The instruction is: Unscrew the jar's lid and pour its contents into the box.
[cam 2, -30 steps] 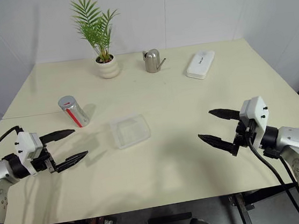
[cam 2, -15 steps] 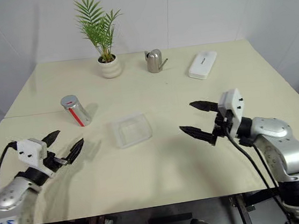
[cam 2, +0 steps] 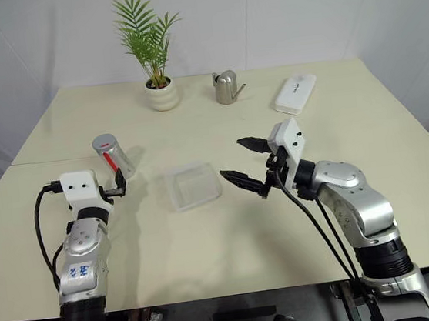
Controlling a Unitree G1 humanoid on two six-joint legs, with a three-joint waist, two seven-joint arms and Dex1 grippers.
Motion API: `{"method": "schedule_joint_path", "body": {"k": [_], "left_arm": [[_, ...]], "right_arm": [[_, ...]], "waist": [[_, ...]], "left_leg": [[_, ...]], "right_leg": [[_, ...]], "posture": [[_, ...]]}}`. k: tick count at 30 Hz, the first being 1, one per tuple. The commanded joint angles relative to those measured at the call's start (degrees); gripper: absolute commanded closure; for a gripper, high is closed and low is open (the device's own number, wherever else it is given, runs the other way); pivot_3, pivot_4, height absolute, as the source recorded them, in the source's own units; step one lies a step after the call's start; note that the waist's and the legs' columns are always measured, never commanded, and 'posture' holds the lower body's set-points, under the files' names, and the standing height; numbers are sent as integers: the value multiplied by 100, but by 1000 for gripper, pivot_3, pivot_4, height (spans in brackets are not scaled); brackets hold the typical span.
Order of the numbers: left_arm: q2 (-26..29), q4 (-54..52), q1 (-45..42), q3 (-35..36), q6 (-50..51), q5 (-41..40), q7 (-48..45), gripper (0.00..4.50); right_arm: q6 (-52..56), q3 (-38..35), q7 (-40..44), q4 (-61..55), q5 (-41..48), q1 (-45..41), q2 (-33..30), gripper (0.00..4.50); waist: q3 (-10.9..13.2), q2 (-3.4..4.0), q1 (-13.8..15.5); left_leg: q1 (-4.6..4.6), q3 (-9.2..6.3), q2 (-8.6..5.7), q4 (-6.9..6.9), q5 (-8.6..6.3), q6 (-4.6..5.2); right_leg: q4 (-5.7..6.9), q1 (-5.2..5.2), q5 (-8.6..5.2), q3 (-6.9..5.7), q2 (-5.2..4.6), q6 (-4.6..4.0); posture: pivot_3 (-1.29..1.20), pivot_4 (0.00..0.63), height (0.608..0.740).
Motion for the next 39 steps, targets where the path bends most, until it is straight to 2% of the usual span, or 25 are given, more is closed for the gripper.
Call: {"method": "schedule_joint_path", "body": {"k": [1, 8, 14, 17, 23, 24, 27, 30, 34, 39], "left_arm": [[163, 679, -528, -54, -481, 42, -50, 34], [562, 2526, -1527, -64, -1287, -56, -273, 34], [776, 3554, -1980, -125, -1775, -35, -367, 34], [825, 3798, -2068, -148, -1978, -51, -428, 611], [851, 4056, -2162, -138, -2227, -108, -593, 2521], [838, 4061, -2152, -102, -2245, -163, -625, 2573], [833, 3788, -2049, -6, -2342, -424, -956, 2572], [981, 2775, -1794, -80, -2098, -811, -1770, 2572], [1531, 684, -1158, -429, -895, -1811, -3691, 2572], [2183, -896, -635, -596, 586, -2957, -5055, 2572]], "right_arm": [[-70, -71, -133, -169, -16, -78, 98, 0], [-70, -63, -193, -265, -7, -112, 203, 0], [-64, -65, -221, -343, 12, -68, 226, 0], [-53, -93, -252, -392, 30, -17, 236, 0], [-72, -118, -270, -414, 42, 41, 248, 0], [-71, -118, -268, -420, 47, 58, 251, 0], [-51, -122, -267, -454, 55, 77, 238, 0], [110, -159, -321, -515, 134, -59, 215, 0], [624, -124, -457, -761, 365, -463, 207, 0], [1191, 121, -617, -863, 512, -1002, 386, 0]], "waist": [[-1, -2, 7], [-2, -4, -16], [-2, -4, -62], [-2, -4, -91], [-2, -5, -135], [-2, -5, -139], [-3, -5, -143], [-2, -6, -150], [-1, -6, -211], [-1, -5, -285]], "left_leg": [[-1, -1, -1, 1, 0, 1], [-2, 3, 0, 3, 0, 1], [-2, 9, 0, 2, 0, 1], [-2, 9, 0, 2, 0, 1], [-2, 9, 0, 2, -1, 2], [-2, 9, 0, 2, -1, 2], [-2, 10, 1, 2, -1, 1], [-2, 11, 1, 2, -1, 2], [-3, 18, 5, 2, -1, 0], [2, 15, 7, 3, -2, -2]], "right_leg": [[0, 0, 0, -2, 0, 0], [-1, -2, 0, -8, 0, 0], [-1, -4, 0, -14, 0, 0], [-1, -5, 0, -14, 0, 1], [-1, -4, 0, -14, 0, 1], [0, -4, 1, -14, 0, 1], [0, -4, 1, -14, 0, 1], [0, -5, 1, -13, 0, 1], [3, -14, 0, -13, 0, 1], [7, -11, 0, -10, 0, -1]], "posture": [[0, 150, 740], [0, 150, 740], [0, 150, 740], [0, 150, 740], [0, 150, 740], [0, 150, 740], [0, 150, 740], [0, 150, 740], [0, 150, 740], [0, 150, 740]]}}
